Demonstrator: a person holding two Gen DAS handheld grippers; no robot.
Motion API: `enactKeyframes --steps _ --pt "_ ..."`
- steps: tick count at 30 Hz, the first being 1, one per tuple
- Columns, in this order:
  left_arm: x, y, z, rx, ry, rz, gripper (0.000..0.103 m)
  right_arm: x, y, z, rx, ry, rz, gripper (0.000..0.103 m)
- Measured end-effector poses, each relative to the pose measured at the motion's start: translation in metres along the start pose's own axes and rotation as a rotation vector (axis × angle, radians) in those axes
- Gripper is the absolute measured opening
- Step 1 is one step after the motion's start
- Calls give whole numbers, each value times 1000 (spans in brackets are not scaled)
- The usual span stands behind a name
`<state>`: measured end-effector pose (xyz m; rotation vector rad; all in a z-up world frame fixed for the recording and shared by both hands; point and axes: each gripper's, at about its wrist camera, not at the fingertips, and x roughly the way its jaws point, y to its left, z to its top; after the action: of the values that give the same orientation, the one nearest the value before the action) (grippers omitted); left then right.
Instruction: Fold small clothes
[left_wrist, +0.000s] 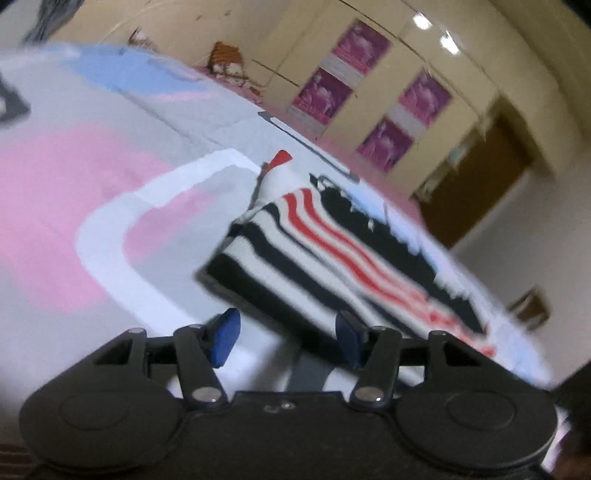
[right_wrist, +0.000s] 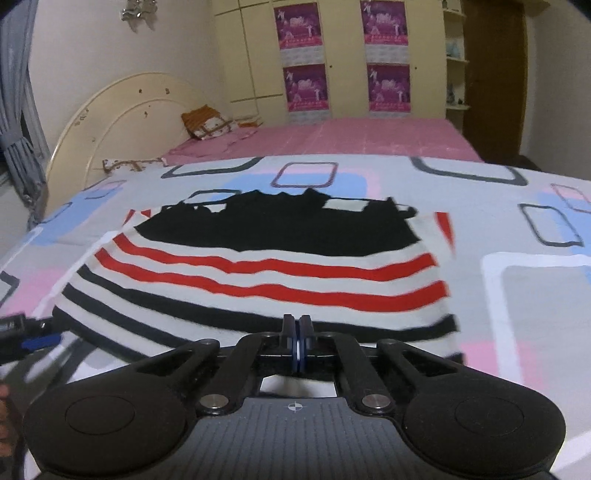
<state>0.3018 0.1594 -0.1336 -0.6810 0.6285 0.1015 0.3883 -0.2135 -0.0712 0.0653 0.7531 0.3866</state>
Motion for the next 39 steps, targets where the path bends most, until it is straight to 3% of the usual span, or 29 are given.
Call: enactKeyframes --steps 8,12,14,17,19,20,22,39 --pt "46 18 20 -241 -70 -99 53 47 18 24 2 26 47 2" --pt "64 17 30 -262 -72 -94 41 69 24 37 8 48 54 2" --pt "72 17 33 -261 -61 -80 20 77 29 41 4 56 56 2" --pt "66 19 37 -308 -80 -139 17 88 36 45 3 74 56 2" --pt "55 12 37 -240 -122 -162 18 93 41 44 -4 75 64 2" --pt "59 11 36 -201 -108 -121 18 98 43 42 -17 91 48 2" --pt "73 25 32 -264 -42 -85 17 111 41 32 -17 137 11 1" --pt "45 -13 39 -179 -120 -75 17 114 26 36 -14 154 81 0"
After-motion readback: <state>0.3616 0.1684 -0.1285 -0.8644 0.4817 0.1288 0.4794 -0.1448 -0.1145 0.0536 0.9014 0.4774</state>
